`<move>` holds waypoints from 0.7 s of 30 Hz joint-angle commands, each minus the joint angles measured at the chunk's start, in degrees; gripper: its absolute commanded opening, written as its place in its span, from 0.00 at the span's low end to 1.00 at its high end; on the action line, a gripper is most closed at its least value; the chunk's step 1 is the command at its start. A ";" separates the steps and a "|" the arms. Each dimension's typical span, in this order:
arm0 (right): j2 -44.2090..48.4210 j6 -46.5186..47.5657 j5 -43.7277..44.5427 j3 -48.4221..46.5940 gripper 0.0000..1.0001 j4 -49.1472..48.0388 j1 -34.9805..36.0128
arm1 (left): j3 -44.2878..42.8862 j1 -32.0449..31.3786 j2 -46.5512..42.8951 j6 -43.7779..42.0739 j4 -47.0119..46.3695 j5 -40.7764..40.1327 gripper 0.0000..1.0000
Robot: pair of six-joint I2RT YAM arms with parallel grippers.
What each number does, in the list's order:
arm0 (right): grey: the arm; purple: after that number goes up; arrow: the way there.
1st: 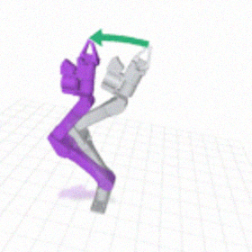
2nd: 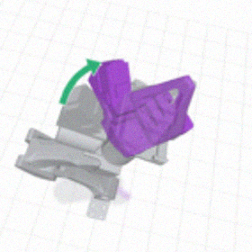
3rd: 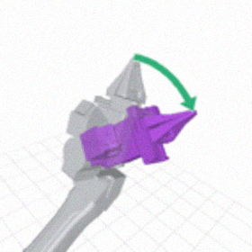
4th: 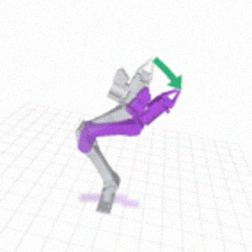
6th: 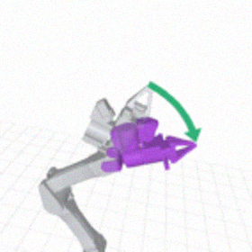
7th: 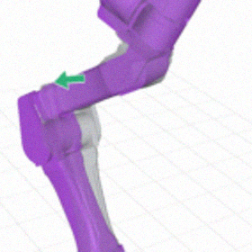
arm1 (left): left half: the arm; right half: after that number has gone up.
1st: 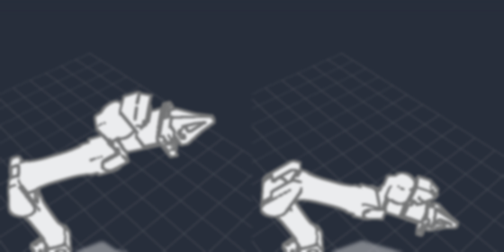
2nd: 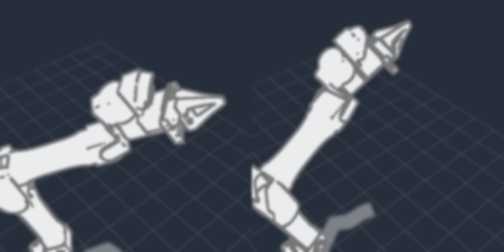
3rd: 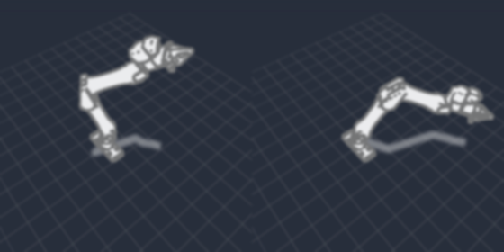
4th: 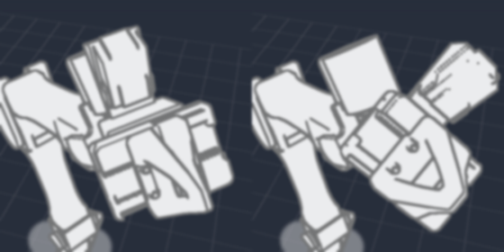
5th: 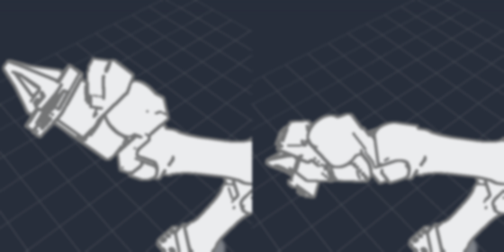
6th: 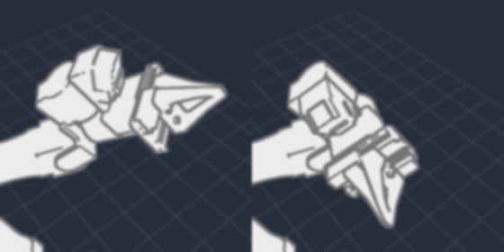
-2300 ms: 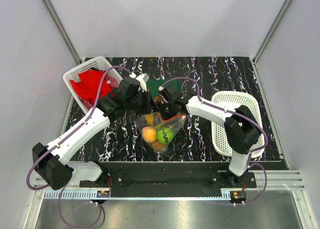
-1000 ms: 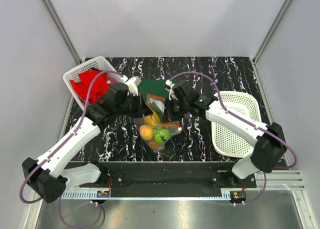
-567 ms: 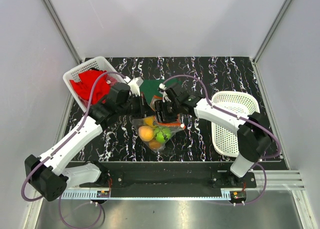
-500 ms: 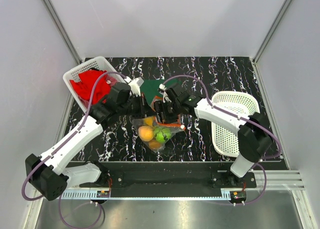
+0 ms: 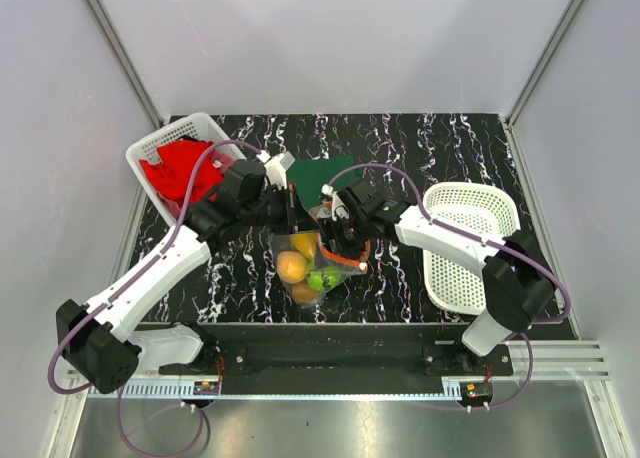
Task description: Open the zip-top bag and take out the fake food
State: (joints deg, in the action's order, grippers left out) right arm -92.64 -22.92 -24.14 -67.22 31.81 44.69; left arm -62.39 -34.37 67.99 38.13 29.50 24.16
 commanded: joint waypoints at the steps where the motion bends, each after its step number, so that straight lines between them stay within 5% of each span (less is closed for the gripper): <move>1: -0.17 1.04 -3.10 0.60 0.81 -2.10 0.58 | -2.91 0.27 -1.27 4.83 -7.96 5.28 0.00; 15: 0.27 -2.57 -5.47 5.35 0.81 -7.64 1.63 | -0.54 0.27 -1.80 11.44 -13.76 5.63 0.00; 21: 0.09 -2.66 -6.80 7.19 0.92 -9.13 3.56 | 2.79 0.27 -1.98 11.53 -14.11 4.93 0.00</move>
State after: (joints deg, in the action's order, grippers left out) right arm -92.68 -25.34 -28.86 -61.65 24.71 46.48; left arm -61.12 -34.37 67.85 48.51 21.19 28.12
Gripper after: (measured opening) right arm 0.906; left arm 0.012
